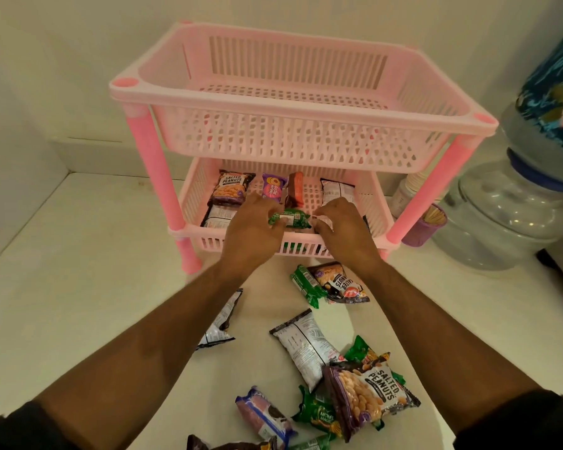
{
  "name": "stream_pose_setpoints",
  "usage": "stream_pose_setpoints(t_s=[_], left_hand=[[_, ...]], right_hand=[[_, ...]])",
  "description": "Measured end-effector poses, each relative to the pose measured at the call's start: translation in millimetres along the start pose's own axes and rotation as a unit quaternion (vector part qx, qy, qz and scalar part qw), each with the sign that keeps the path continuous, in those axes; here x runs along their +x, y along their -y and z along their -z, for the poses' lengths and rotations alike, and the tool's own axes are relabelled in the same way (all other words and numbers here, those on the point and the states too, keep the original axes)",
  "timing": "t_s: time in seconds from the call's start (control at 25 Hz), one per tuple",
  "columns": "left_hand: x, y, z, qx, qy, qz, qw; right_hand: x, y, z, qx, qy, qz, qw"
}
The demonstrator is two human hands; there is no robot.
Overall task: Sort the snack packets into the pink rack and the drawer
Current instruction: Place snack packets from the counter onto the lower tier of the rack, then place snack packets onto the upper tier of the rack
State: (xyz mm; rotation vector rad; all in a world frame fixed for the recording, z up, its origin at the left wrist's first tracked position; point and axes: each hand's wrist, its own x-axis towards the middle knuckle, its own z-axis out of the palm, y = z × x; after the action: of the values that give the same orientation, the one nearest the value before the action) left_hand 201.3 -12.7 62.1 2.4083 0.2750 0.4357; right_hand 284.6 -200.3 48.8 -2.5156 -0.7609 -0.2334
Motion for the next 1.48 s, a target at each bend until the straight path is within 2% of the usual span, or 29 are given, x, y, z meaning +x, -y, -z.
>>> stream_pose_setpoints(t_s=[0.12,0.2,0.32,0.4,0.6,0.72,0.92,1.04,1.16,1.28,1.48], left_hand=[[-39,10,-1,-0.036,-0.052,-0.056,0.996],[-65,21,-4,-0.034,-0.061,-0.068,0.995],[-103,42,-14,0.001,-0.072,-0.067,0.995],[-124,53,-20,0.038,-0.064,-0.038,0.997],[-144,70,-27,0.151,-0.03,0.087,0.984],[-145,80,-26,0.184,0.03,0.151,0.971],[-150,99,-22,0.212,0.114,0.183,0.953],[-151,102,-17,0.264,0.169,0.179,0.933],[-151,102,-12,0.271,0.202,0.158,0.928],[-151,100,0,0.236,0.216,0.143,0.937],[-140,75,41,0.121,0.266,0.117,0.949]], right_hand=[[-36,-1,6,-0.049,-0.114,0.051,0.991],[-60,-5,6,-0.091,-0.129,0.083,0.984],[-92,-13,-1,-0.129,-0.072,0.122,0.981],[-105,-19,-6,-0.148,-0.026,0.108,0.983],[-110,-22,-19,-0.165,0.106,-0.019,0.98],[-111,-22,-25,-0.144,0.183,-0.09,0.968],[-116,-31,-27,-0.16,0.29,-0.158,0.93],[-120,-34,-24,-0.144,0.294,-0.195,0.924],[-127,-33,-21,-0.136,0.257,-0.201,0.935],[-128,-32,-10,-0.109,0.229,-0.213,0.944],[-115,-25,45,-0.05,0.264,-0.198,0.943]])
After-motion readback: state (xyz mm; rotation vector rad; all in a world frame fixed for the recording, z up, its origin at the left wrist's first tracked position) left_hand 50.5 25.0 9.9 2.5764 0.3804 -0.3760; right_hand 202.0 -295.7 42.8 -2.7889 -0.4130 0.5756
